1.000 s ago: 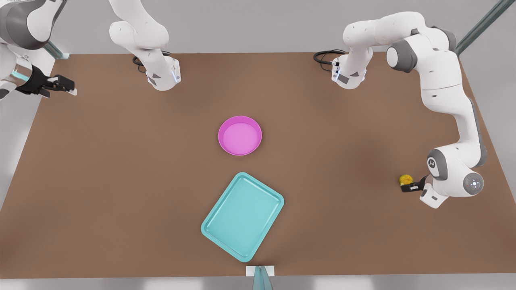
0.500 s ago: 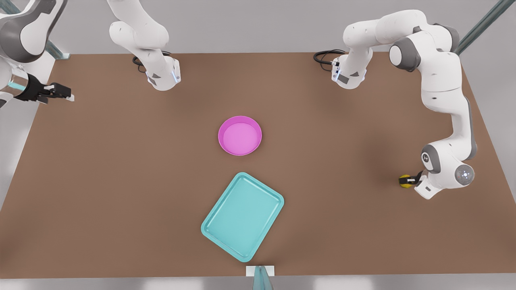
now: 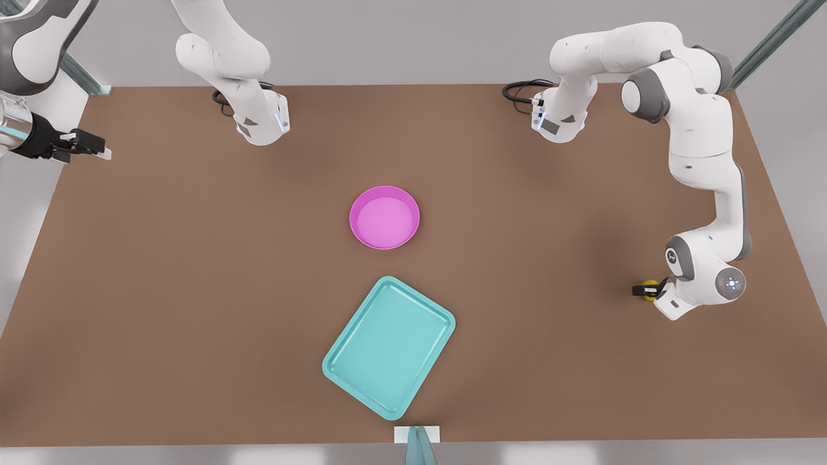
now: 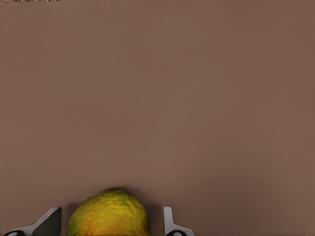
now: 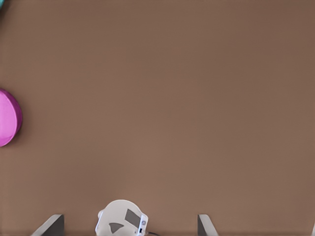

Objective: Place the orange on the plate with the left arm and the plate on the tray with the right arm

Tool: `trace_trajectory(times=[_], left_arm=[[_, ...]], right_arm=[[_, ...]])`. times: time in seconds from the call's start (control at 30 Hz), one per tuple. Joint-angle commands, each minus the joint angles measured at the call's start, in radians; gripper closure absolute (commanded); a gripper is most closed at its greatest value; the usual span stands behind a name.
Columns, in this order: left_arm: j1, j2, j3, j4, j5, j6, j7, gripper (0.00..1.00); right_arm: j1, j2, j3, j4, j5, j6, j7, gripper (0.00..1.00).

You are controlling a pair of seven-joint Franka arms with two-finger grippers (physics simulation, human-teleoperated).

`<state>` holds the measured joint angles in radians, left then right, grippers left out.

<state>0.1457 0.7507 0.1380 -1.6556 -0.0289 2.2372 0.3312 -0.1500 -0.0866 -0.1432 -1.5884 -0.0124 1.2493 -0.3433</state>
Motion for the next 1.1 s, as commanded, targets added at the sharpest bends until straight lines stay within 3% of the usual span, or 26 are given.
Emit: trace_trajectory(times=[0.0,0.1,0.2,0.3,0.47,0.6,0.73,0.83,0.97,1.0,1.07], left_arm=[[0.000,0.001,0.000,0.000,0.001,0.010,0.051,0.01],[0.000,0.002,0.000,0.000,0.000,0.010,0.051,0.11],[0.000,0.001,0.000,0.000,0.001,0.010,0.051,0.32],[0.003,-0.005,0.000,0.000,0.001,0.007,0.049,0.42],[-0.078,-0.128,-0.005,0.000,0.001,-0.201,-0.060,0.42],[-0.400,-0.243,-0.024,0.065,-0.013,-0.450,-0.417,0.42],[-0.796,-0.202,-0.024,0.177,-0.105,-0.470,-0.812,0.41],[-1.005,-0.142,-0.024,0.260,-0.183,-0.472,-1.072,0.41],[-1.057,-0.047,-0.098,0.346,-0.213,-0.472,-1.222,0.41],[-1.057,-0.031,-0.103,0.347,-0.213,-0.461,-1.229,0.41],[-1.057,-0.001,-0.104,0.369,-0.210,-0.456,-1.227,0.41]], right_arm=[[0.000,-0.001,0.002,0.001,0.002,-0.002,-0.008,0.00],[0.001,-0.002,0.002,0.001,0.002,-0.002,-0.008,0.00],[0.001,-0.002,0.002,-0.001,0.002,-0.002,-0.008,0.00],[0.003,-0.001,0.002,-0.001,0.002,-0.002,-0.008,0.00],[0.003,0.002,0.002,-0.001,0.002,-0.002,-0.008,0.00],[0.003,0.004,0.002,-0.001,0.000,-0.008,-0.009,0.00],[0.006,0.011,0.004,-0.001,0.002,-0.007,-0.009,0.00],[0.007,0.015,0.004,0.001,0.002,-0.004,-0.008,0.00],[0.023,0.050,0.030,0.024,-0.006,-0.005,-0.016,0.00],[0.058,0.125,0.102,0.079,-0.038,-0.004,-0.011,0.00],[0.129,0.220,0.117,0.156,-0.092,-0.048,-0.016,0.00]])
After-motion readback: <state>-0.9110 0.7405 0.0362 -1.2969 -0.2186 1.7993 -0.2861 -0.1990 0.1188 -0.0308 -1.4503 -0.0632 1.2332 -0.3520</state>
